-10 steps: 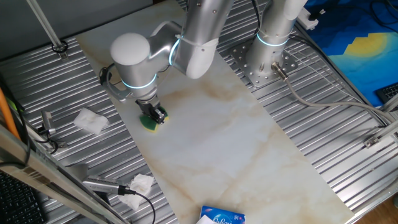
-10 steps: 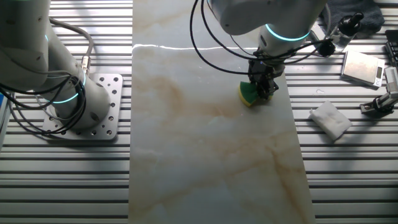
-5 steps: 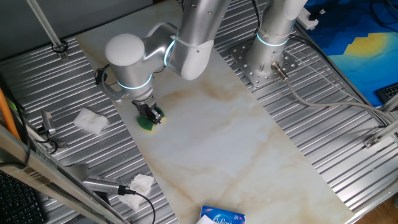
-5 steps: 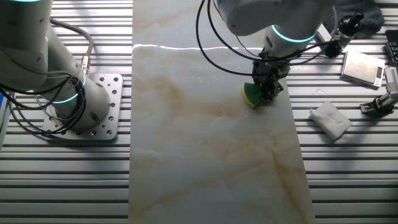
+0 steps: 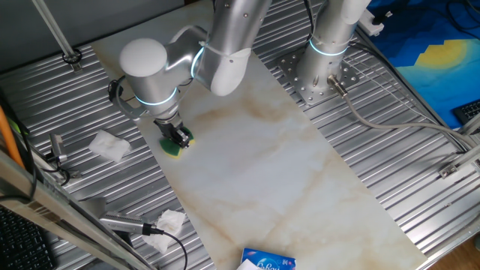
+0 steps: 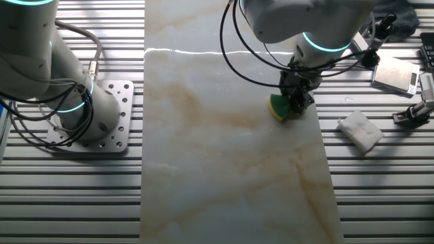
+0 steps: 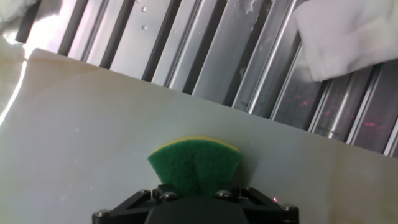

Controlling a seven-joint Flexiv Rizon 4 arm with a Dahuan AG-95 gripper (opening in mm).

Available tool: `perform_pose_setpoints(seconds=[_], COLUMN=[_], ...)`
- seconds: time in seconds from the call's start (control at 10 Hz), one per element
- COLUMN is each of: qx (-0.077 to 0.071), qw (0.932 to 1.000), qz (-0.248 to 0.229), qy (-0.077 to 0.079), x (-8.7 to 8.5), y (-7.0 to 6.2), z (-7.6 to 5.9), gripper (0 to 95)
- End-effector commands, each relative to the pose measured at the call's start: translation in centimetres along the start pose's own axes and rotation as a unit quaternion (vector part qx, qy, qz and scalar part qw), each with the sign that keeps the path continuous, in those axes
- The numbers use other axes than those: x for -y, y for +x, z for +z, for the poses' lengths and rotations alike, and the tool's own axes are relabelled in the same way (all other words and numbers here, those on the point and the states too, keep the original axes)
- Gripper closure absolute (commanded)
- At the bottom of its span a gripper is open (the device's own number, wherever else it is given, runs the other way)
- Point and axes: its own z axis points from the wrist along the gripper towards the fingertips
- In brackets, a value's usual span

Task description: Clean the tabletop with a sponge

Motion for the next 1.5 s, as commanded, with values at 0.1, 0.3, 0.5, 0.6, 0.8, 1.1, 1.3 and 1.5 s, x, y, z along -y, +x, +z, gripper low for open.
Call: perform_pose_setpoints(seconds=[0.1, 0.3, 0.5, 0.6, 0.8, 1.1, 1.3, 1.5], qx=[-0.002, -0.001, -0.001, -0.002, -0.001, -0.003, -0.004, -0.004], qw=[1.0, 1.0, 0.9999, 0.9999, 0.9998, 0.9997, 0.9995, 0.9992], qz=[-0.001, 0.0, 0.008, 0.01, 0.014, 0.019, 0.027, 0.037], qy=[-0.001, -0.003, -0.012, -0.013, -0.016, -0.016, -0.017, -0.016], x=[0.1, 0.1, 0.0, -0.1, -0.5, -1.1, -2.1, -3.3], y=[0.0, -0.1, -0.3, -0.4, -0.7, -1.2, -1.4, -1.6], z=[-0.2, 0.0, -0.1, -0.2, -0.2, -0.3, -0.3, -0.1], gripper=[57.0, 57.0, 57.0, 57.0, 57.0, 57.0, 57.0, 57.0])
